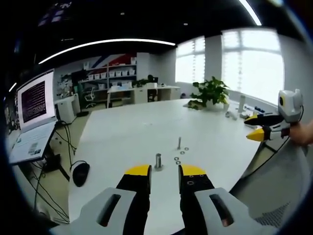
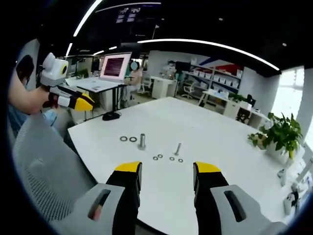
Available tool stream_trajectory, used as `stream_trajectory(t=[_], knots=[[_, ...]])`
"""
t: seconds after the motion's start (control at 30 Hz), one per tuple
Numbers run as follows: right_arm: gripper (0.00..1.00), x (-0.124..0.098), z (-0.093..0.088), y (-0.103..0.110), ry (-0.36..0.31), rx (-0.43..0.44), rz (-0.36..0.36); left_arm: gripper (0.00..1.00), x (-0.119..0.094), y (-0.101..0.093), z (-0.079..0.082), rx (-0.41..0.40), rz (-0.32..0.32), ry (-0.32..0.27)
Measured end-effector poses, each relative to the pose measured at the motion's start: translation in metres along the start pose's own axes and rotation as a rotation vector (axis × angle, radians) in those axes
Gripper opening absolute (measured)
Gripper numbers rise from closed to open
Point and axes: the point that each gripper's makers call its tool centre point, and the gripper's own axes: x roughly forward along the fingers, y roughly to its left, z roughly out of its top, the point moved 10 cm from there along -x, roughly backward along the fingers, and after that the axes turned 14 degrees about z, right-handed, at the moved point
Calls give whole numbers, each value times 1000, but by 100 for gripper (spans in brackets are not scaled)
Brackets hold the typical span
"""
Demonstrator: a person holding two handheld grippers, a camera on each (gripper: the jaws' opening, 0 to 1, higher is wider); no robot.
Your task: Place the washer onto the threaded stud by aligning its center hole with the stud, sliding it down to the base, and recovering from edge contact or off-axis alignment until the washer reaches the visible bottom stop.
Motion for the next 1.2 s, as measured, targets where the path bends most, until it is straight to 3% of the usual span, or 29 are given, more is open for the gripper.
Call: stream_trajectory(t=[0.67, 0.97, 1.03, 1.2], knots=[[43, 1, -1, 0, -9, 40, 41, 20, 1, 4, -4, 21, 63, 39], [43, 0, 1, -1, -58, 83, 83, 20, 7, 4, -7, 49, 100, 86], [43, 0, 2, 0, -71, 88, 93, 20, 6, 7, -9, 90, 145, 106], [43, 0, 4, 3, -91, 86, 116, 20, 7, 9, -10, 81, 155, 116]])
